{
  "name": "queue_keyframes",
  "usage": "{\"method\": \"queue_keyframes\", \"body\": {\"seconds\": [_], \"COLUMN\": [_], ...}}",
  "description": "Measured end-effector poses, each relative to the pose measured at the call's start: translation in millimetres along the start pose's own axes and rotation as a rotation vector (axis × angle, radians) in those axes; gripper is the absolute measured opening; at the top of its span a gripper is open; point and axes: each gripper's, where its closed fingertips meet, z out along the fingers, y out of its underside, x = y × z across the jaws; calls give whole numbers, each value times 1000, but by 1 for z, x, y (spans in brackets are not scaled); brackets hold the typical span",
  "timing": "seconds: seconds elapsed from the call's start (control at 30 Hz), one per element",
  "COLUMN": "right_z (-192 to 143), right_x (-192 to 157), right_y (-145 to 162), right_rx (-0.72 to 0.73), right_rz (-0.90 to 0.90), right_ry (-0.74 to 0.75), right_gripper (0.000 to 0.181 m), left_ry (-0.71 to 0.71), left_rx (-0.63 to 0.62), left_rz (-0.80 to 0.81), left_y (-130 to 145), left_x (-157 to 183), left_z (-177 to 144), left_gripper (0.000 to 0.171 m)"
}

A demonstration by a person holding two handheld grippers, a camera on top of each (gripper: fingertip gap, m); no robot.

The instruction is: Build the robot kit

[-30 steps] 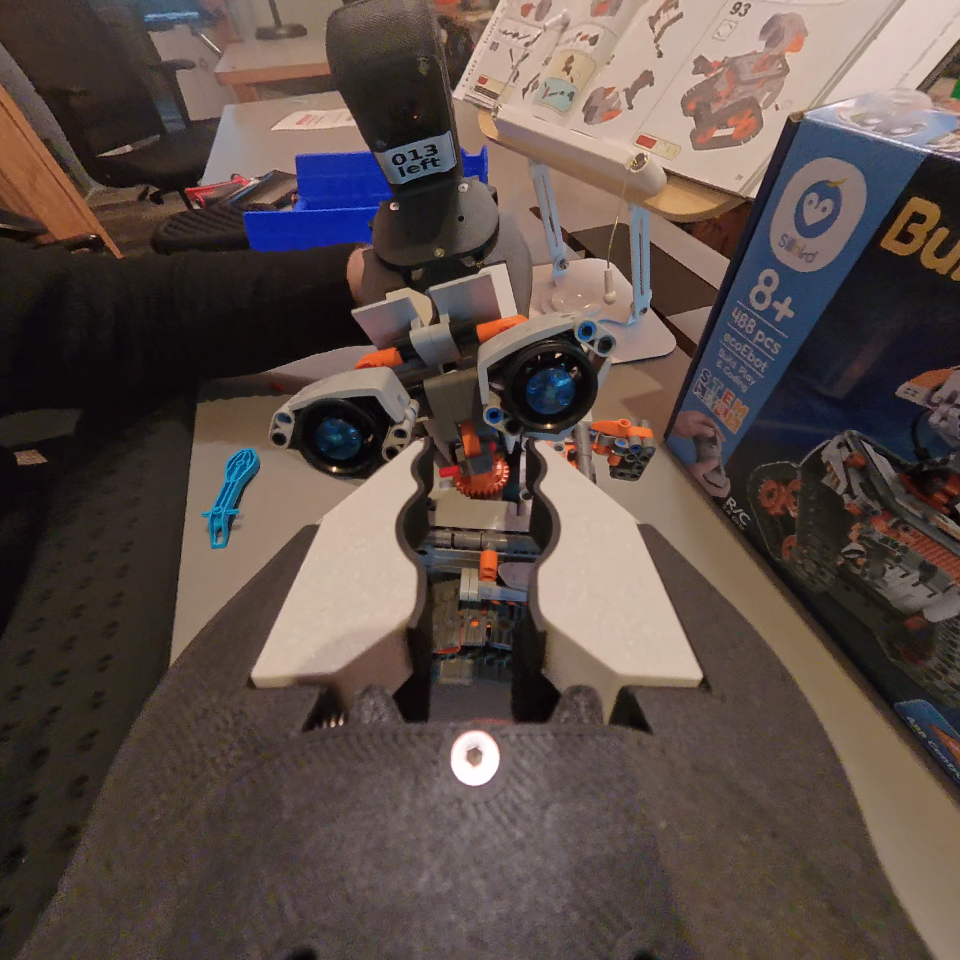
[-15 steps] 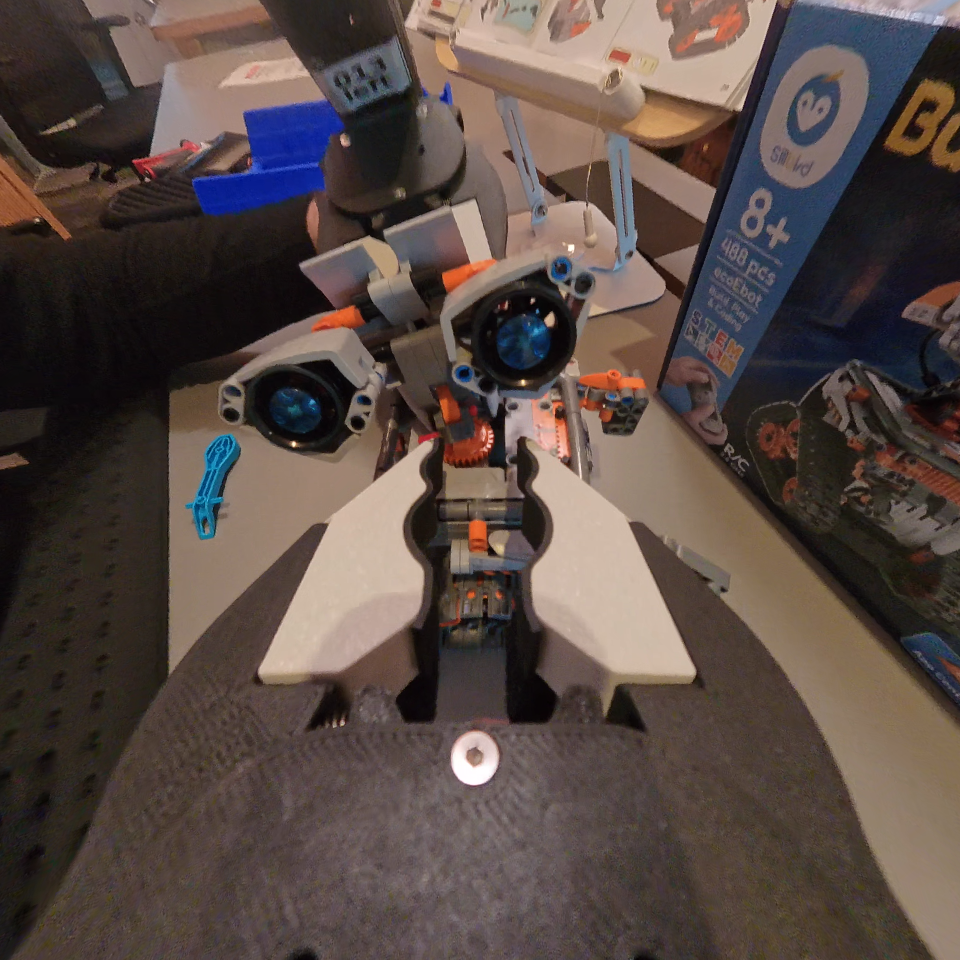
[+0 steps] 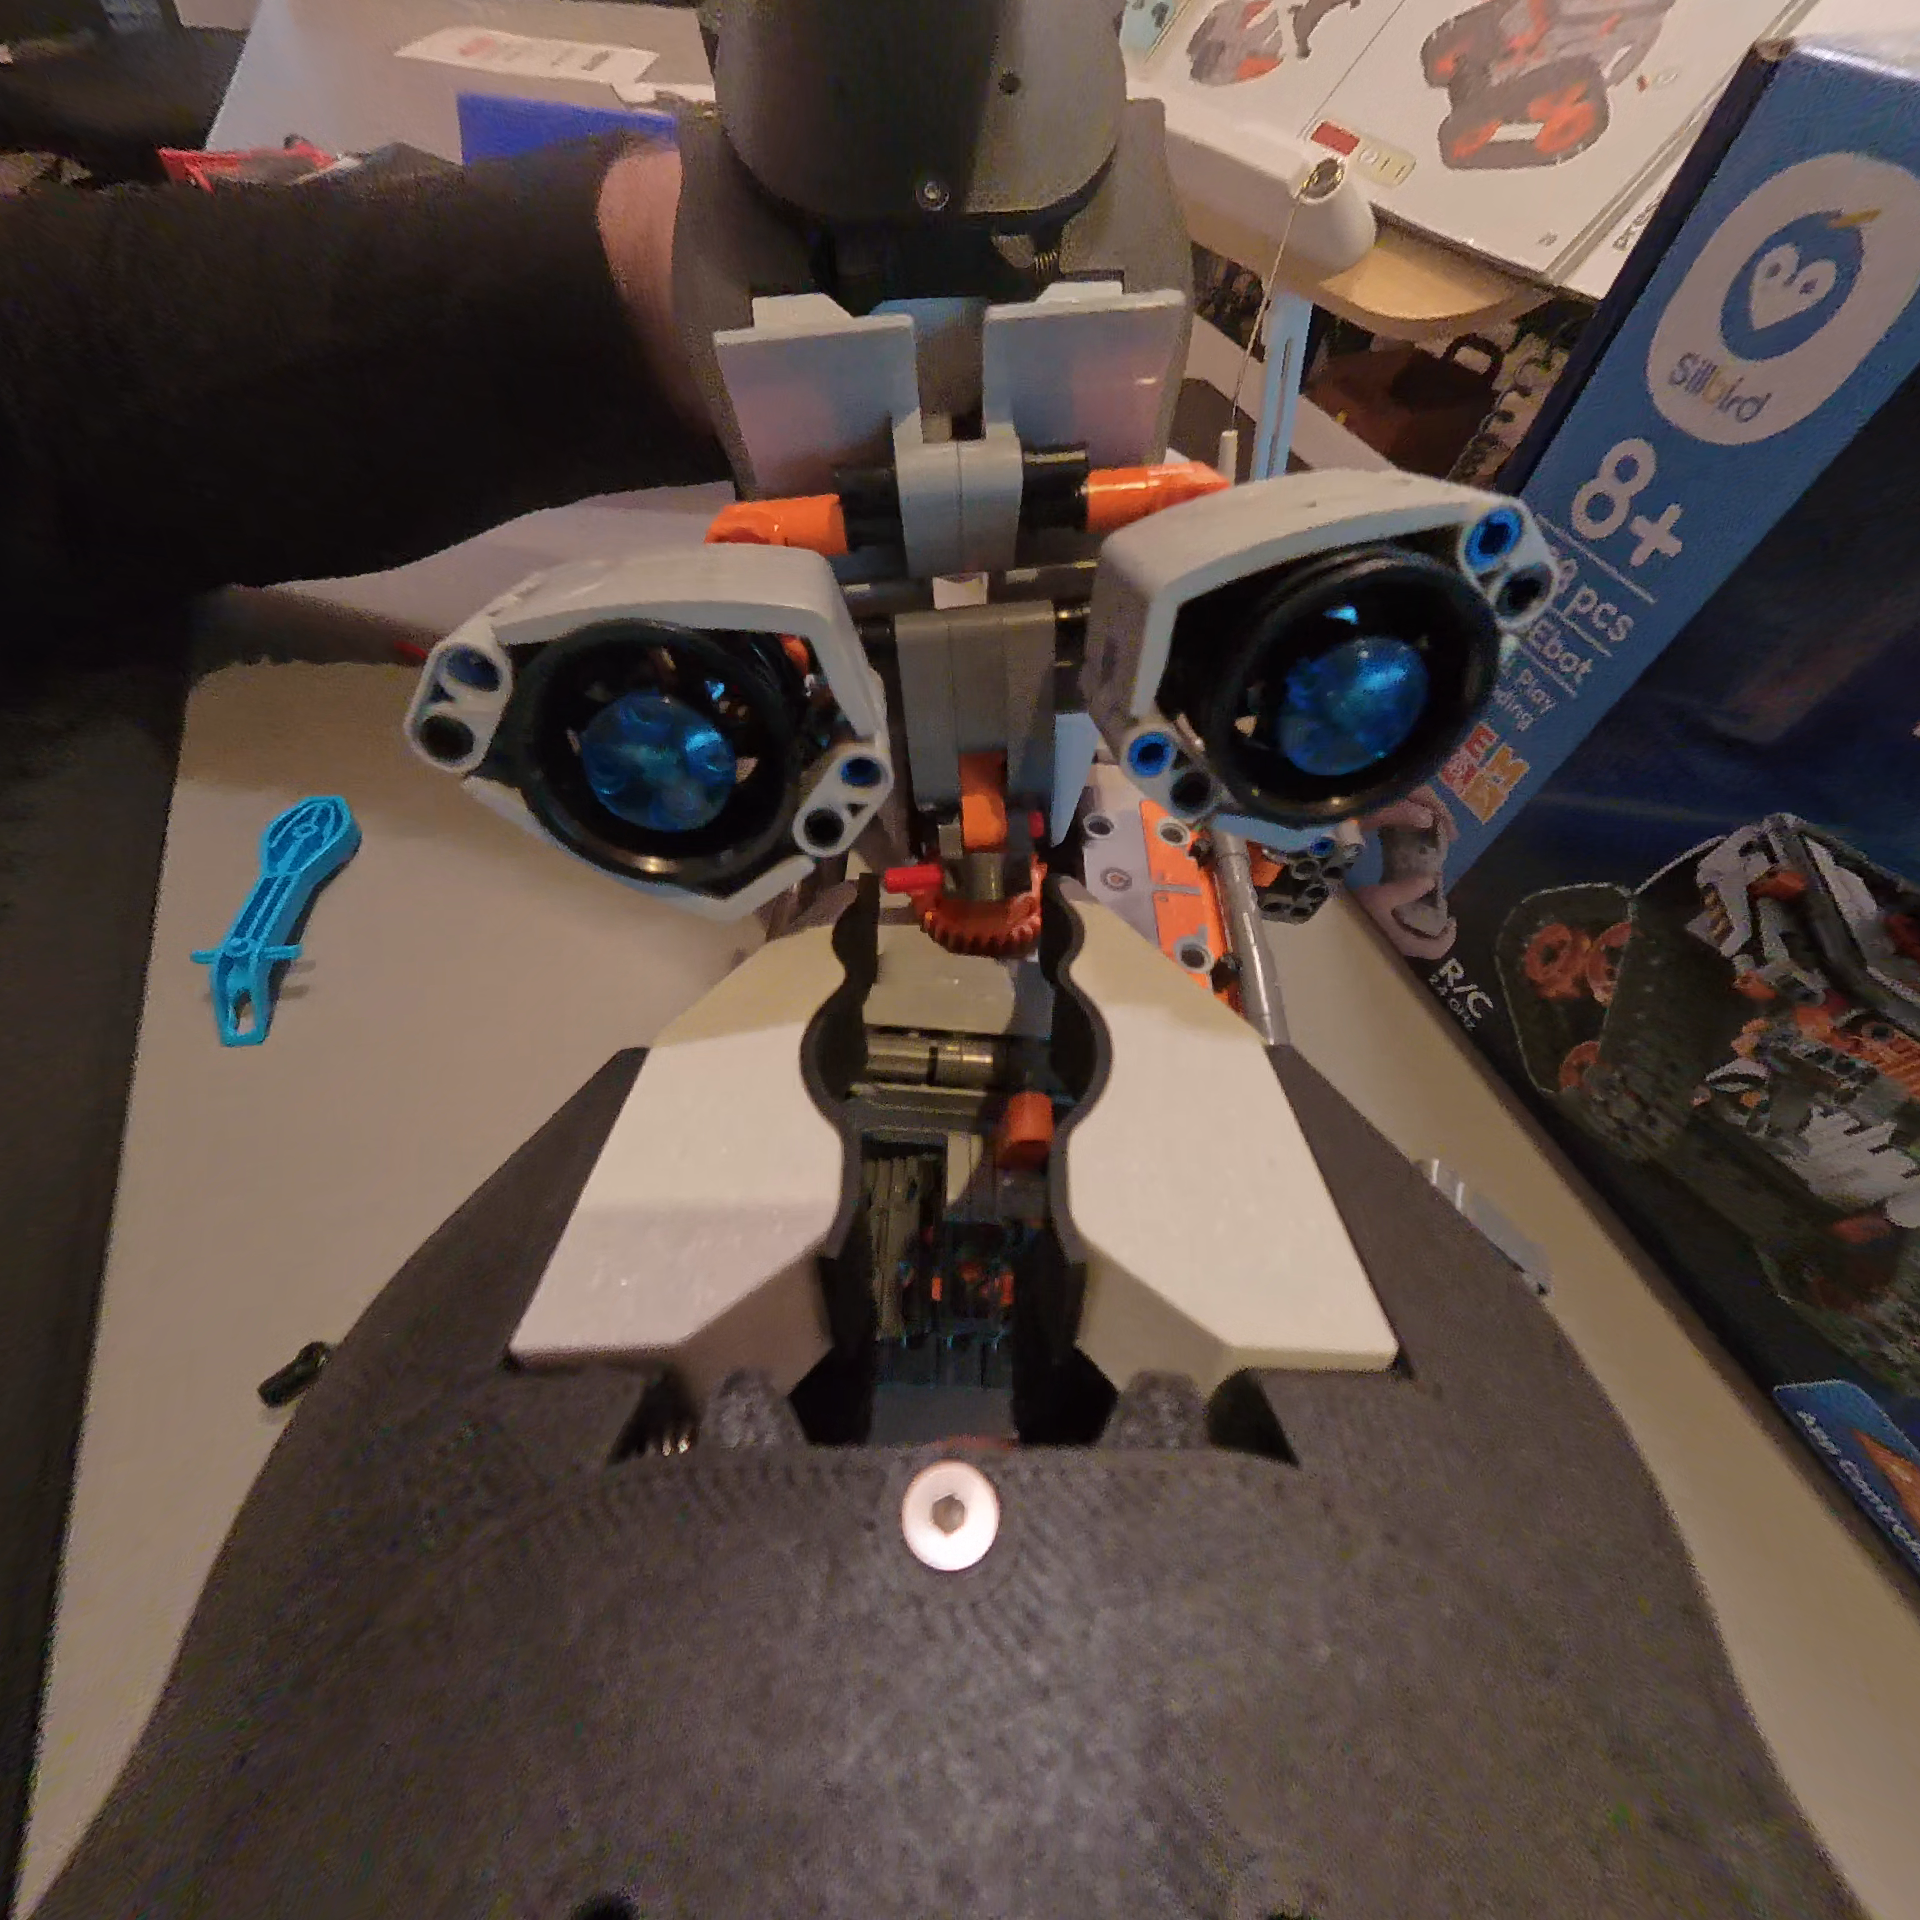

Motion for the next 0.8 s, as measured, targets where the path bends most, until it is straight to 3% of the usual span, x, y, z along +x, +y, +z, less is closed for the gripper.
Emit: {"method": "queue_keyframes", "body": {"seconds": [0.33,0.57,0.8], "right_z": [-1,-2,-4], "right_x": [1,1,2], "right_y": [-2,-1,0], "right_rx": [31,45,38], "right_rz": [56,89,136], "right_ry": [-38,-48,-76], "right_gripper": [26,25,26], "left_ry": [51,13,0], "left_rx": [-123,-6,35], "left_rz": [-29,-33,-69], "left_y": [2,-12,-13], "left_x": [0,-1,-2], "left_z": [1,0,3], "left_gripper": [24,24,24]}}
